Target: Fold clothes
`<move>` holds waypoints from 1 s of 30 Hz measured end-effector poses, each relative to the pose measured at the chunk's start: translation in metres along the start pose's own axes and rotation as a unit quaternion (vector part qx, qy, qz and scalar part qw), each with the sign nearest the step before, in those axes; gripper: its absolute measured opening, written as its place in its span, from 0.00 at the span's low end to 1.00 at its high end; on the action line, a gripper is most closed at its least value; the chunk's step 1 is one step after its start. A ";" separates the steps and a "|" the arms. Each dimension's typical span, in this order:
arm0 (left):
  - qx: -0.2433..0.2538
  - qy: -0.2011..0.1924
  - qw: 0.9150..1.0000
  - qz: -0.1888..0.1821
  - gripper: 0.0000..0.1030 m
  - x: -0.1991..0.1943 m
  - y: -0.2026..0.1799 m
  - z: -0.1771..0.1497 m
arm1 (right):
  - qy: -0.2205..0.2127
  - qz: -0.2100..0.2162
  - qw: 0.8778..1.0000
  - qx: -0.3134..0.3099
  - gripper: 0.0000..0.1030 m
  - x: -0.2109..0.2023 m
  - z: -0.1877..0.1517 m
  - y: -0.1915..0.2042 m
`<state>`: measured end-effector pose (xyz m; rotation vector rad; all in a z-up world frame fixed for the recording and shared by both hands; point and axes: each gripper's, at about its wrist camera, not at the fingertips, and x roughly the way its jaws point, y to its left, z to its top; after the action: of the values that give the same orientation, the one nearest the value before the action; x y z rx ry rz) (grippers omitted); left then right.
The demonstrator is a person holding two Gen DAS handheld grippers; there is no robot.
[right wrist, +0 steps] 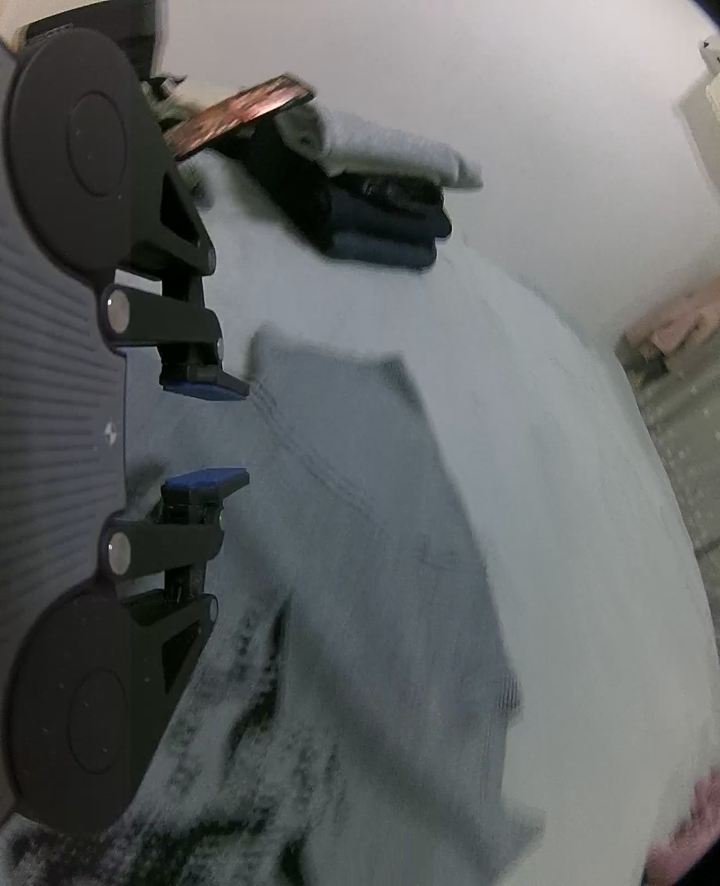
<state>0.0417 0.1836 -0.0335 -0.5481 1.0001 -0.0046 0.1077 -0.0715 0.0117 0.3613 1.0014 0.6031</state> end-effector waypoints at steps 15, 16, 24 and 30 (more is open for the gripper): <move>0.014 0.061 0.993 -0.103 0.34 -0.013 -0.014 -0.079 | -0.061 -0.093 0.992 0.056 0.39 -0.168 -0.145 -0.120; 0.007 0.061 0.992 -0.109 0.32 -0.014 -0.011 -0.081 | -0.072 -0.093 0.991 0.070 0.39 -0.179 -0.157 -0.129; -0.115 0.053 0.975 -0.180 0.13 -0.017 0.035 -0.111 | -0.098 -0.104 0.977 0.158 0.43 -0.212 -0.208 -0.162; -0.077 0.041 0.985 -0.152 0.02 -0.026 0.024 -0.116 | -0.098 -0.115 0.979 0.134 0.43 -0.217 -0.227 -0.158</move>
<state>-0.0708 0.1606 -0.0718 -0.8440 0.9932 -0.2250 -0.1274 -0.3276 -0.0415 0.5234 0.9197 0.2168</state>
